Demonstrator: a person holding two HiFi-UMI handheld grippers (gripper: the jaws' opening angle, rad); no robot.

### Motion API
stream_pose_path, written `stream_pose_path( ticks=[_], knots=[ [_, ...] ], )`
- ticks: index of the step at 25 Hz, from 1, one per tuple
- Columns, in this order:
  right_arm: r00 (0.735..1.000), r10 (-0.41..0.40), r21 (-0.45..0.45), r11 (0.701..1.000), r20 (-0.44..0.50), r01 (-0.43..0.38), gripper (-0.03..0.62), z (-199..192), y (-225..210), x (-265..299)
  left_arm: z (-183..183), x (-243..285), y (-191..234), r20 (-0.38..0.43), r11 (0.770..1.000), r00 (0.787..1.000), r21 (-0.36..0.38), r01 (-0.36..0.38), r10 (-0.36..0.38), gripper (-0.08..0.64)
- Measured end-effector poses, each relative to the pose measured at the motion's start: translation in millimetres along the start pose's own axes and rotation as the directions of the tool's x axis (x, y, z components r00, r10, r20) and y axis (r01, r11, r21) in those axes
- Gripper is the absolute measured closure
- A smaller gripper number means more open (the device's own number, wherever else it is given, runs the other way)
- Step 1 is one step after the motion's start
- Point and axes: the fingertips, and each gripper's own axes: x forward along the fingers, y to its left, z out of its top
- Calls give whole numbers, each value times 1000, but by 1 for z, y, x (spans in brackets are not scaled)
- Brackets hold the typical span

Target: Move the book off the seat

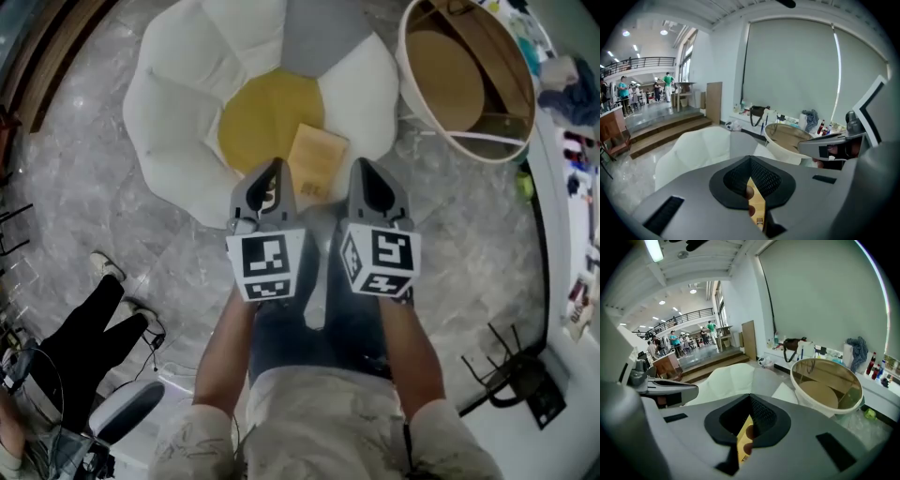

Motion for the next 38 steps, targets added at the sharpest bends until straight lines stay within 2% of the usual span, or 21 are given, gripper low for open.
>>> stream_pose_path(
  ticks=[5, 9, 10, 12, 13, 18, 21, 27, 34, 38],
  knots=[
    [991, -15, 43, 999, -133, 20, 589, -93, -18, 54, -84, 62, 2, -136, 999, 991, -33, 9, -13, 558],
    [979, -26, 71, 997, -202, 42, 589, -156, -33, 88, -144, 102, 1, -210, 999, 977, -38, 24, -31, 556],
    [976, -27, 78, 996, -218, 45, 589, -170, -35, 96, -159, 111, -1, -228, 998, 973, -42, 38, -46, 519],
    [967, -23, 94, 994, -253, 48, 585, -198, -37, 109, -188, 125, -2, -261, 997, 963, -51, 54, -66, 495],
    [962, -18, 101, 994, -272, 48, 547, -212, -36, 115, -202, 131, -2, -276, 997, 959, -54, 55, -68, 487],
    [936, 2, 146, 988, -352, 52, 512, -277, -36, 144, -267, 164, -2, -358, 994, 928, -72, 81, -101, 408],
    [920, 18, 176, 983, -392, 56, 461, -311, -40, 161, -301, 185, -4, -401, 990, 906, -89, 110, -137, 360],
    [891, 40, 252, 964, -452, 85, 393, -360, -57, 187, -353, 223, -3, -456, 981, 870, -118, 152, -190, 291],
    [868, 68, 263, 962, -491, 73, 390, -391, -56, 214, -380, 243, -8, -485, 975, 846, -133, 178, -221, 279],
    [868, 86, 287, 956, -488, 67, 390, -393, -55, 218, -386, 247, -14, -495, 971, 835, -125, 204, -239, 279]
  ],
)
